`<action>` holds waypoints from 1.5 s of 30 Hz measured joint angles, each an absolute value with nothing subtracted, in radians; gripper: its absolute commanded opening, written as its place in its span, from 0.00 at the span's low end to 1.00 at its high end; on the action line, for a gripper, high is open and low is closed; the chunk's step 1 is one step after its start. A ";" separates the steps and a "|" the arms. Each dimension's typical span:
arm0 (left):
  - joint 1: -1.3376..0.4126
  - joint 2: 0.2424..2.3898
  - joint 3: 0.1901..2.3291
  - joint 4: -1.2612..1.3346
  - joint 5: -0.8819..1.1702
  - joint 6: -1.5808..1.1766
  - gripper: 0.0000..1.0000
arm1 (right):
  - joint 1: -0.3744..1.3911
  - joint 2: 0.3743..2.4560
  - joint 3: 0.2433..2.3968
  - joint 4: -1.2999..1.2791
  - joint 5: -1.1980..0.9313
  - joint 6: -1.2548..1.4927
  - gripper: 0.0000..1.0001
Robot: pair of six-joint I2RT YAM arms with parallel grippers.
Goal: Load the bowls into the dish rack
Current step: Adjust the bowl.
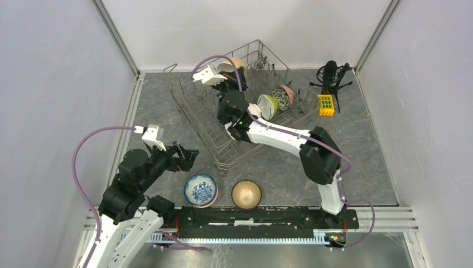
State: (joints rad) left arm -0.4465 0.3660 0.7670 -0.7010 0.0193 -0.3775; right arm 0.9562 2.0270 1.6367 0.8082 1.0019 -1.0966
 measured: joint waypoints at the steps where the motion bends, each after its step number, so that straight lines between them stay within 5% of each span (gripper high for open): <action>1: -0.447 0.376 0.778 -0.701 0.019 -0.377 1.00 | 0.958 1.996 1.603 0.816 1.007 -1.093 0.00; 12: -0.447 0.485 0.894 -0.648 0.032 -0.388 1.00 | 0.992 1.547 1.245 0.500 1.005 -0.717 0.00; 22: -0.447 0.582 0.946 -0.587 0.128 -0.450 1.00 | 0.996 1.210 1.207 0.060 0.777 -0.286 0.00; 45: -0.447 0.673 1.102 -0.600 0.241 -0.436 0.98 | 1.169 1.309 1.306 -0.273 0.591 0.013 0.00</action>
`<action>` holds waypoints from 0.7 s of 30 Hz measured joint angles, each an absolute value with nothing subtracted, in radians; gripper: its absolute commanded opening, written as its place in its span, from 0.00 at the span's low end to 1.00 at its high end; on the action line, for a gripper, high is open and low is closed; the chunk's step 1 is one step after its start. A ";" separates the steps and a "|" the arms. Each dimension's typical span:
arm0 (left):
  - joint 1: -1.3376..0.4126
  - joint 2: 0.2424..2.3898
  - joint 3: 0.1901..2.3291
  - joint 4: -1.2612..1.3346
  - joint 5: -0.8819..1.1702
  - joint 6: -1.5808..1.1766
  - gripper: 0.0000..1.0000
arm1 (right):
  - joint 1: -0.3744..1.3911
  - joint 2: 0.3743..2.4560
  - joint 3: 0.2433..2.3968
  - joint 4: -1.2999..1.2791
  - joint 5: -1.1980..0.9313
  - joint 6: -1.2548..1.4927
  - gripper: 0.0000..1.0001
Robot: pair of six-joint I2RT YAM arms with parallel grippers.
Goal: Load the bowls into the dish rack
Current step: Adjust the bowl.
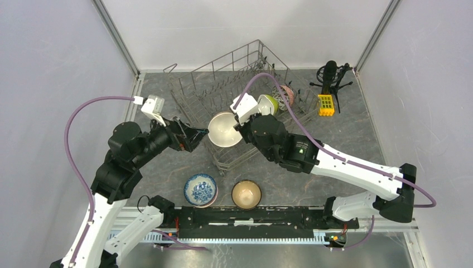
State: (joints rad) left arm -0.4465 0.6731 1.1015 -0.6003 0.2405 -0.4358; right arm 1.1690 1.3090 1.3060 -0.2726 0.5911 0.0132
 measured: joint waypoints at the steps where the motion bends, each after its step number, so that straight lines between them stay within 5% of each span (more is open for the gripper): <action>1: -0.447 0.681 1.102 -0.607 0.238 -0.426 0.97 | 1.171 1.316 1.317 -0.273 0.590 0.015 0.00; 12: -0.447 0.748 1.105 -0.658 0.199 -0.368 0.73 | 1.199 1.362 1.413 -0.281 0.579 0.022 0.00; 21: -0.447 0.785 1.107 -0.659 0.163 -0.364 0.32 | 1.216 1.405 1.437 -0.286 0.586 0.012 0.00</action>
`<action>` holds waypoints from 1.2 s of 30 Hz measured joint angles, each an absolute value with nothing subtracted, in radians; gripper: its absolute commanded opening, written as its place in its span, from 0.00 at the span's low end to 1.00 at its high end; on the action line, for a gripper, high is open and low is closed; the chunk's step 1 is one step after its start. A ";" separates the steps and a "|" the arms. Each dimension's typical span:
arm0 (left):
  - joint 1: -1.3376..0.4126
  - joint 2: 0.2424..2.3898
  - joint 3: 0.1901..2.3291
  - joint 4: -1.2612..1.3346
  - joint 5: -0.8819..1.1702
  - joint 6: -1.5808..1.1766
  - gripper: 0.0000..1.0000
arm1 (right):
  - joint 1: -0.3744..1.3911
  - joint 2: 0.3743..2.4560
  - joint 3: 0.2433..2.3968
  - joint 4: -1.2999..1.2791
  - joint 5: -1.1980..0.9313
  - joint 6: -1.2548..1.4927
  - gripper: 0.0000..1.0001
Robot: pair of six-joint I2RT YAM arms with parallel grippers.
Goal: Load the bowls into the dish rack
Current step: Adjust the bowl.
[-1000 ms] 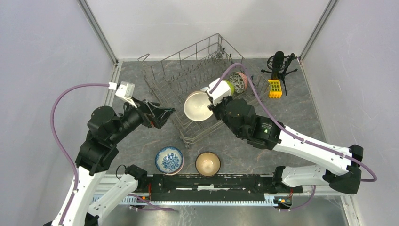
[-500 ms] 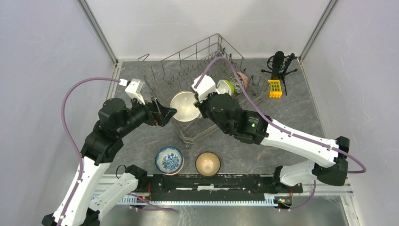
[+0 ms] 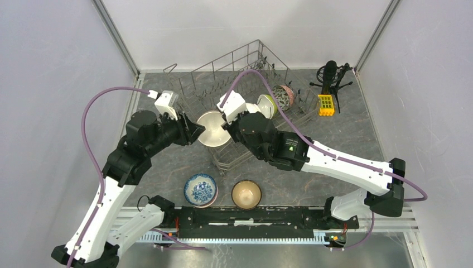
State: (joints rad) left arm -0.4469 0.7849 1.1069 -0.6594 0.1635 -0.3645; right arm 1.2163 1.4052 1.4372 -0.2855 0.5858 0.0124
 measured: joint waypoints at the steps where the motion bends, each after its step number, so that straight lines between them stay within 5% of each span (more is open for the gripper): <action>1: -0.447 0.787 1.107 -0.660 0.165 -0.365 0.27 | 1.217 1.409 1.438 -0.285 0.587 0.012 0.00; 5: -0.450 0.803 1.107 -0.691 0.161 -0.354 0.03 | 1.225 1.414 1.450 -0.272 0.590 0.011 0.00; 9: -0.449 0.820 1.107 -0.698 0.149 -0.355 0.02 | 1.239 1.416 1.461 -0.250 0.598 0.013 0.00; 17: -0.448 0.807 1.108 -0.708 0.142 -0.355 0.02 | 1.242 1.385 1.431 -0.216 0.551 0.015 0.50; 24: -0.448 0.746 1.099 -0.702 0.168 -0.355 0.02 | 1.240 1.199 1.254 -0.114 0.461 0.048 0.78; 29: -0.448 0.710 1.081 -0.693 0.212 -0.356 0.02 | 1.240 1.093 1.134 -0.031 0.349 0.119 0.93; 36: -0.448 0.683 1.041 -0.650 0.294 -0.358 0.02 | 1.240 1.016 0.975 0.111 0.212 0.268 0.98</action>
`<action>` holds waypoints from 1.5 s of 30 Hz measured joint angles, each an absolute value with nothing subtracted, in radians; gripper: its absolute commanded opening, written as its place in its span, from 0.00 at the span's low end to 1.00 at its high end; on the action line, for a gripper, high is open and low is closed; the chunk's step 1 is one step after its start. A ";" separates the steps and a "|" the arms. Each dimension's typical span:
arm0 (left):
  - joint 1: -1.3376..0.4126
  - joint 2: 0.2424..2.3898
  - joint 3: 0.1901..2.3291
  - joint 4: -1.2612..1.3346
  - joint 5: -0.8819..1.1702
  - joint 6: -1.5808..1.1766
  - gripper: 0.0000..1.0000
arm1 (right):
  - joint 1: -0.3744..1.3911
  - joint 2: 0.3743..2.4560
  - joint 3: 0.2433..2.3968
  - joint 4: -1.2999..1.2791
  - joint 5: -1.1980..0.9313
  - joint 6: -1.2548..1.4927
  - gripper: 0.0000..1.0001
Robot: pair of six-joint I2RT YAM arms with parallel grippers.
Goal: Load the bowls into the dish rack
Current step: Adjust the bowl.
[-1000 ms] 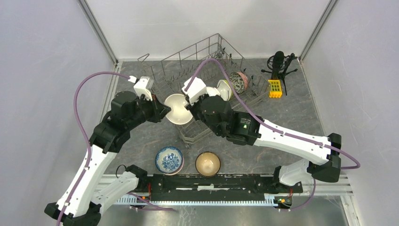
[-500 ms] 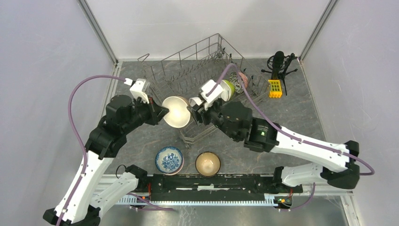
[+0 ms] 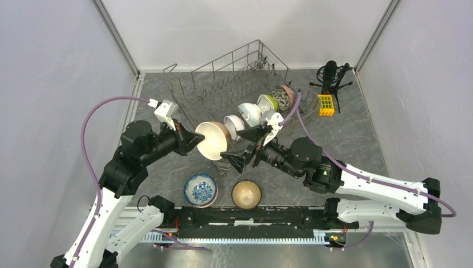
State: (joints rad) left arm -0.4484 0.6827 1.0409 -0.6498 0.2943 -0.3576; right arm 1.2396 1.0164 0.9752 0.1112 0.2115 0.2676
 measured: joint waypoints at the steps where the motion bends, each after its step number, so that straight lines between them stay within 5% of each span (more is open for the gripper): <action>1: -0.448 0.679 1.038 -0.648 0.302 -0.364 0.02 | 1.240 1.012 0.955 0.136 0.191 0.295 0.98; 8: -0.448 0.649 1.023 -0.604 0.384 -0.424 0.02 | 1.240 0.987 0.863 0.251 0.139 0.422 0.98; 21: -0.448 0.630 1.015 -0.563 0.456 -0.471 0.02 | 1.237 0.980 0.827 0.380 0.078 0.501 0.81; 31: -0.448 0.630 1.008 -0.550 0.467 -0.483 0.02 | 1.234 1.003 0.827 0.403 0.071 0.510 0.82; 38: -0.445 0.632 1.005 -0.550 0.463 -0.483 0.02 | 1.233 1.017 0.827 0.408 0.080 0.516 0.63; 45: -0.445 0.623 0.991 -0.543 0.453 -0.483 0.02 | 1.232 1.024 0.827 0.410 0.084 0.518 0.75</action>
State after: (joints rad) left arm -0.4446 0.6231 0.9905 -0.5426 0.4530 -0.4831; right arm 1.2324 1.0237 0.8272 0.4099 0.0837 0.5179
